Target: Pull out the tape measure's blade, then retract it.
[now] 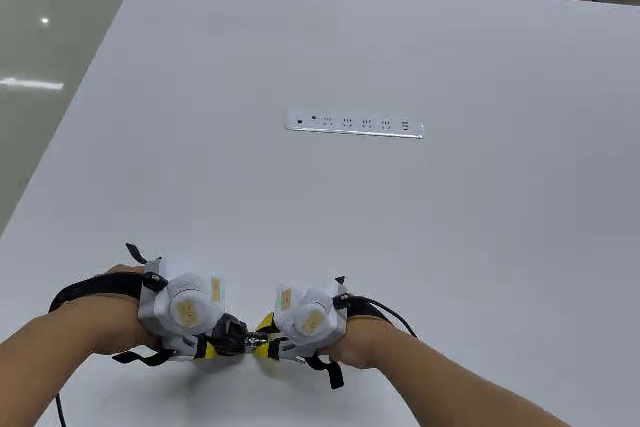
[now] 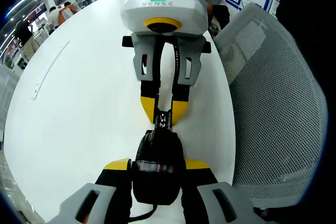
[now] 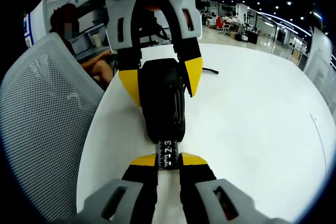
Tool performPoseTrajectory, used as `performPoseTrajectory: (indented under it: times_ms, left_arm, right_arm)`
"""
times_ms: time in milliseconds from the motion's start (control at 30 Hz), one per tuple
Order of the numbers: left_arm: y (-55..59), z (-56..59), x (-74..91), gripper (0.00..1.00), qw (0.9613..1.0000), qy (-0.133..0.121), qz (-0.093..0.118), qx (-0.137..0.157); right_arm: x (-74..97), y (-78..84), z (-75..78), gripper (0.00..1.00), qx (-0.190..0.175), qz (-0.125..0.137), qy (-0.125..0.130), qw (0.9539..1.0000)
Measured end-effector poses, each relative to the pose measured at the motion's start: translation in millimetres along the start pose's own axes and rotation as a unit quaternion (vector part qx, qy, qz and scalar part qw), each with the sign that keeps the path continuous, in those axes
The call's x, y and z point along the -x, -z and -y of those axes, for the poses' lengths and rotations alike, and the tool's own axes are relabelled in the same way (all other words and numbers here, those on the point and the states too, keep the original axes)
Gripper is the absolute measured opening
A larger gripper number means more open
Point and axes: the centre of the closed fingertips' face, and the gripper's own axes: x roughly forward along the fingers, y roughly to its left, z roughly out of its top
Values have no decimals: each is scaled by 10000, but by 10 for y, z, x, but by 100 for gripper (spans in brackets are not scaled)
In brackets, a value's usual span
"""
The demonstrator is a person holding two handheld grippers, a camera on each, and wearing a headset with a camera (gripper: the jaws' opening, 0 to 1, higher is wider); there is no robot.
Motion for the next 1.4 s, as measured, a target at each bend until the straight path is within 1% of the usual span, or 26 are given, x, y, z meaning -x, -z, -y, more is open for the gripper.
performPoseTrajectory:
  times_ms: [300,533,933,1400]
  left_arm:
    - [-11,-1,6,33,10000,-7,18,20]
    - [-11,-5,8,33,10000,-1,24,18]
    - [-11,-10,1,33,10000,16,-3,23]
    - [-8,-6,5,33,10000,10,16,33]
  right_arm:
    - [49,51,15,14,-76,-27,1,10000]
    - [86,72,15,14,-15,-65,15,10000]
    - [186,170,36,14,-68,-88,35,9999]
    - [263,297,57,14,-92,-97,134,9998]
